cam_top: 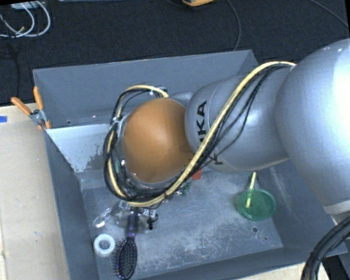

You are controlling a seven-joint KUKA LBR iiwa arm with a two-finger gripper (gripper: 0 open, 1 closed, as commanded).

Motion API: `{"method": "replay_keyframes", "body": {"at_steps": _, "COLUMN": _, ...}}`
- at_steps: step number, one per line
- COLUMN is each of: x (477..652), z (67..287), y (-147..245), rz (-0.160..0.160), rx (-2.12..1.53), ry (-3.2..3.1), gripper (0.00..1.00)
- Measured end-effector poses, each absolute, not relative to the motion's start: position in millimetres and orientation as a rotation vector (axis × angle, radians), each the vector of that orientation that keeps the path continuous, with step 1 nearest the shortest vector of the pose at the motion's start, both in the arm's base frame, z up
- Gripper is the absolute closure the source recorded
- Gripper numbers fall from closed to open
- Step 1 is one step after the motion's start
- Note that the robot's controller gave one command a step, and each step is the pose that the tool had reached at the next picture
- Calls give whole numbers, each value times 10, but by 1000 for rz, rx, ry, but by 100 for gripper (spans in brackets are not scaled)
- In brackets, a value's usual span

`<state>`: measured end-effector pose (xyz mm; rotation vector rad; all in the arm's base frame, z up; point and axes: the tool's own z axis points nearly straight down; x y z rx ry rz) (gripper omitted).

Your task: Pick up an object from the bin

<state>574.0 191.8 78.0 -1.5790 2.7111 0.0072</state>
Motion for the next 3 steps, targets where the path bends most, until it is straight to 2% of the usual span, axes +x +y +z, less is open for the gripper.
{"method": "replay_keyframes", "body": {"at_steps": 3, "x": 5743, "z": 1037, "y": 1926, "rz": 7, "rx": -1575, "ry": 2711, "gripper": 100}}
